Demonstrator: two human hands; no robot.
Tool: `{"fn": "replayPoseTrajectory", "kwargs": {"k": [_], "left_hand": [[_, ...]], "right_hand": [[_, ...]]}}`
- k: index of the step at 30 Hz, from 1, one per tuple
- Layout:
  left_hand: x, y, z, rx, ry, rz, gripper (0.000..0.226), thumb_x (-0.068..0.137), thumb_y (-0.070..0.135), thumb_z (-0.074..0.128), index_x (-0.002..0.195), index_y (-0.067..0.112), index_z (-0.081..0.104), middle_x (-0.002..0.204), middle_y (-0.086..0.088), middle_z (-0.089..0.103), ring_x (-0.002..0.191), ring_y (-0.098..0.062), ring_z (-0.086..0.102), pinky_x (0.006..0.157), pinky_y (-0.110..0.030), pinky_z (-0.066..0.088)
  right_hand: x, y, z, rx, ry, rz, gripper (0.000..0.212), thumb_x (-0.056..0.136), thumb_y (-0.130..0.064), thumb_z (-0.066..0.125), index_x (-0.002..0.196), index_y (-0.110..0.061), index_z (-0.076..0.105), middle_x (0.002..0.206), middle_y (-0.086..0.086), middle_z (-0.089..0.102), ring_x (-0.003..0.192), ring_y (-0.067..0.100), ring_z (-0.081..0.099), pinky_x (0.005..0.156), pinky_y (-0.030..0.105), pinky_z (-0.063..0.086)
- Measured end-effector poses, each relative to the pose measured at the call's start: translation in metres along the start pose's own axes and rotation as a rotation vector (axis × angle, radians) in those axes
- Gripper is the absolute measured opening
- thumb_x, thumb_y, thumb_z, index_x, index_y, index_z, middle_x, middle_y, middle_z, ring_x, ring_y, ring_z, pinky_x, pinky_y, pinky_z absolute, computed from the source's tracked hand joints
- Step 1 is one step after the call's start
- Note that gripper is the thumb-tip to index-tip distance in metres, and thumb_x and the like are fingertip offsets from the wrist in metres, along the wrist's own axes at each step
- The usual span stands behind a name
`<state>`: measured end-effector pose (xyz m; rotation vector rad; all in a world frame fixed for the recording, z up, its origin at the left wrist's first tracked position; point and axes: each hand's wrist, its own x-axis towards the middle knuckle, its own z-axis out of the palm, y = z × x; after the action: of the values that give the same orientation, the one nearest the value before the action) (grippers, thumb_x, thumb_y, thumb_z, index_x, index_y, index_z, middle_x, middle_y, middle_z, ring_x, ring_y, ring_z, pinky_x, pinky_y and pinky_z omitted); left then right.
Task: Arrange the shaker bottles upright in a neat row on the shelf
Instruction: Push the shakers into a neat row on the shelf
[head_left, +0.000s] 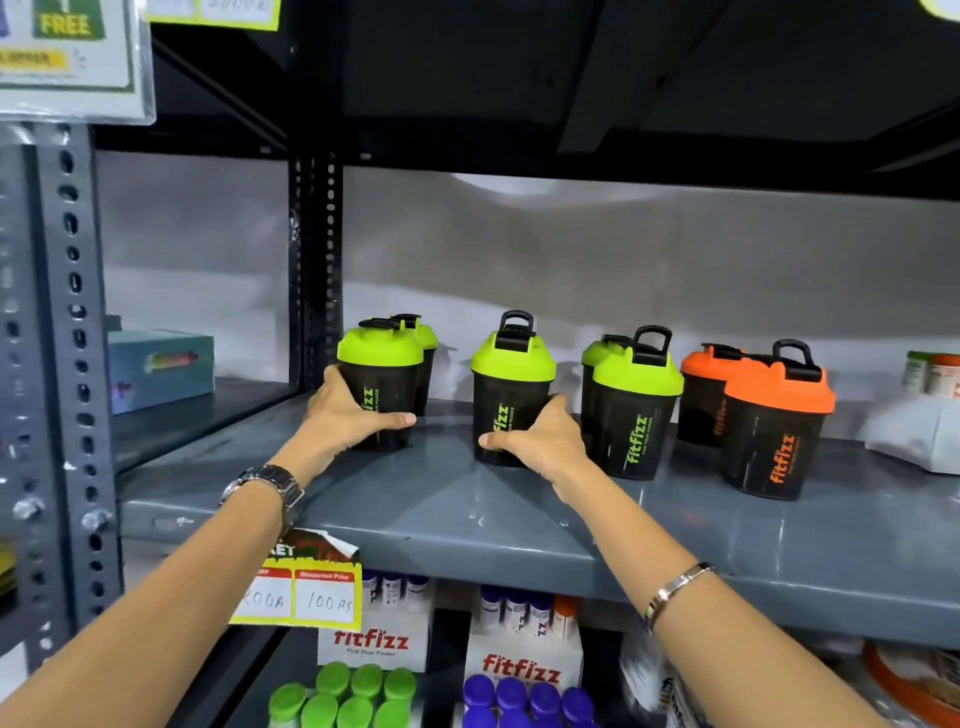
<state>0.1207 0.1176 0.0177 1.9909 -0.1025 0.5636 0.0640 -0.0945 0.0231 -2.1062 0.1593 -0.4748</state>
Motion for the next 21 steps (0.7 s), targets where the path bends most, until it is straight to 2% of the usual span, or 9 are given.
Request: {"fn": "replayPoseTrajectory", "kwargs": {"k": [5,9,13,21], "left_hand": [[-0.0005,-0.0053,0.0028,-0.032,0.003,0.013,0.089,0.054,0.034,0.089,0.122,0.014,0.035,0.123,-0.006,0.053,0.113,-0.024,0.047,0.086,-0.029,0.039],[0.0015,-0.0067,0.0040,-0.039,-0.040,0.018,0.093,0.056,0.034,0.088,0.128,0.013,0.033,0.126,-0.007,0.052,0.117,-0.025,0.045,0.094,-0.034,0.040],[0.0021,-0.0087,0.0050,-0.057,-0.051,0.030,0.094,0.057,0.033,0.087,0.131,0.013,0.032,0.127,-0.007,0.051,0.118,-0.025,0.044,0.092,-0.031,0.039],[0.0021,-0.0106,0.0045,-0.064,-0.058,0.026,0.094,0.057,0.034,0.087,0.131,0.013,0.033,0.127,-0.007,0.052,0.119,-0.025,0.045,0.098,-0.037,0.040]], "right_hand": [[-0.0007,0.0023,0.0002,0.015,0.014,-0.014,0.080,0.060,-0.028,0.084,0.123,-0.007,0.038,0.130,0.012,0.052,0.118,0.031,0.052,0.096,0.042,0.046],[-0.0012,0.0031,-0.0005,0.020,0.020,-0.015,0.078,0.060,-0.028,0.084,0.121,-0.008,0.039,0.128,0.012,0.054,0.117,0.031,0.053,0.095,0.042,0.046],[-0.0014,0.0037,-0.0006,0.030,0.017,-0.019,0.078,0.060,-0.027,0.084,0.121,-0.008,0.040,0.128,0.012,0.054,0.116,0.031,0.054,0.096,0.043,0.046],[-0.0044,0.0019,-0.0016,0.010,0.014,-0.020,0.079,0.061,-0.028,0.084,0.123,-0.006,0.039,0.130,0.013,0.053,0.118,0.032,0.053,0.097,0.044,0.045]]}}
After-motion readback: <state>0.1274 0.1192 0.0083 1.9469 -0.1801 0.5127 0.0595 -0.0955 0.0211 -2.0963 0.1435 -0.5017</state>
